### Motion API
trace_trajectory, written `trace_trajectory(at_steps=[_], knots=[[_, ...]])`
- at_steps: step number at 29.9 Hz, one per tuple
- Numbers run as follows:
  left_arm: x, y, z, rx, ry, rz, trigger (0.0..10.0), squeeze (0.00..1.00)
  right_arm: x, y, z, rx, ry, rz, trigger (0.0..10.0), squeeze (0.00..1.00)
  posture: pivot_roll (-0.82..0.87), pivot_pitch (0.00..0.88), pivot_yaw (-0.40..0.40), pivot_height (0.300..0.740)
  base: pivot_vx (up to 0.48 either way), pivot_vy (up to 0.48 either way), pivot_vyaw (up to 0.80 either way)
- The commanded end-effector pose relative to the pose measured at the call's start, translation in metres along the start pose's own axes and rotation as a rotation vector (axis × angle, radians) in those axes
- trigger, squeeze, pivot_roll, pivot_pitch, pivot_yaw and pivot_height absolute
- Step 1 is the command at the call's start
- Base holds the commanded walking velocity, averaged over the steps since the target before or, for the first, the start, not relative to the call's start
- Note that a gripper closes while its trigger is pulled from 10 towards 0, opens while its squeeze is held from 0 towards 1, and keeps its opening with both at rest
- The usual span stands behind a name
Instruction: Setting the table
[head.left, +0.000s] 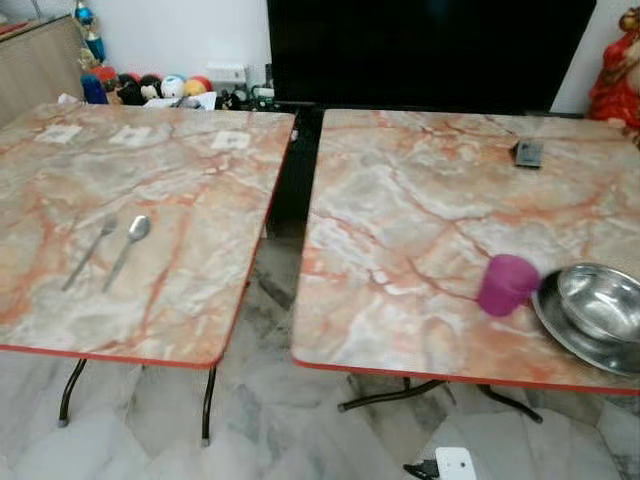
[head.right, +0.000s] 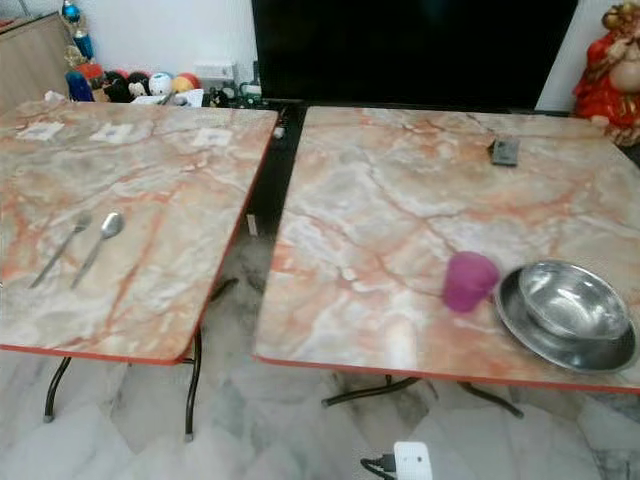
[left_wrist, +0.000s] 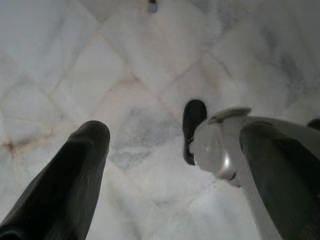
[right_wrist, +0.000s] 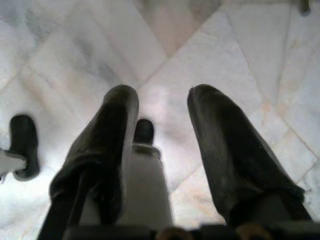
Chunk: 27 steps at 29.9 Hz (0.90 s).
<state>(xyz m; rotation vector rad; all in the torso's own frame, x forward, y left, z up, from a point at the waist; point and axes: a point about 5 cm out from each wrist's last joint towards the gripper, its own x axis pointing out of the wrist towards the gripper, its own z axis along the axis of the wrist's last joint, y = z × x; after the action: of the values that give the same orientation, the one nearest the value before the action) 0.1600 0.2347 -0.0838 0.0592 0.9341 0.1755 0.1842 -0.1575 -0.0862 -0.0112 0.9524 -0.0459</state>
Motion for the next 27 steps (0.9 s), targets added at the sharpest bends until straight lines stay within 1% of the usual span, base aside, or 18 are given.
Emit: trace_trajectory(at_steps=[1, 4, 6, 27], knots=[[-0.0034, 0.0085, -0.0133, -0.005, 0.050, 0.021, 10.0, 0.00, 0.0006, 0.0072, 0.0034, -0.018, -0.006, 0.019, 10.0, 0.00, 0.03, 0.100, -0.032, 0.740, 0.000, 0.442, 0.57], [-0.0036, 0.0093, -0.0136, -0.005, 0.051, 0.022, 10.0, 0.00, 0.0006, 0.0073, 0.0034, -0.018, -0.006, 0.020, 10.0, 0.00, 0.03, 0.100, -0.031, 0.740, 0.000, 0.441, 0.68], [-0.0038, 0.0102, -0.0142, -0.004, 0.053, 0.023, 10.0, 0.00, 0.0005, 0.0077, 0.0029, 0.003, -0.006, 0.020, 10.0, 0.00, 0.03, 0.102, -0.030, 0.740, 0.000, 0.442, 0.00], [-0.0045, 0.0131, -0.0156, 0.002, 0.056, 0.024, 10.0, 0.00, 0.0004, 0.0082, 0.0030, 0.016, -0.009, 0.023, 10.0, 0.00, 0.03, 0.101, -0.029, 0.740, 0.000, 0.440, 0.00]])
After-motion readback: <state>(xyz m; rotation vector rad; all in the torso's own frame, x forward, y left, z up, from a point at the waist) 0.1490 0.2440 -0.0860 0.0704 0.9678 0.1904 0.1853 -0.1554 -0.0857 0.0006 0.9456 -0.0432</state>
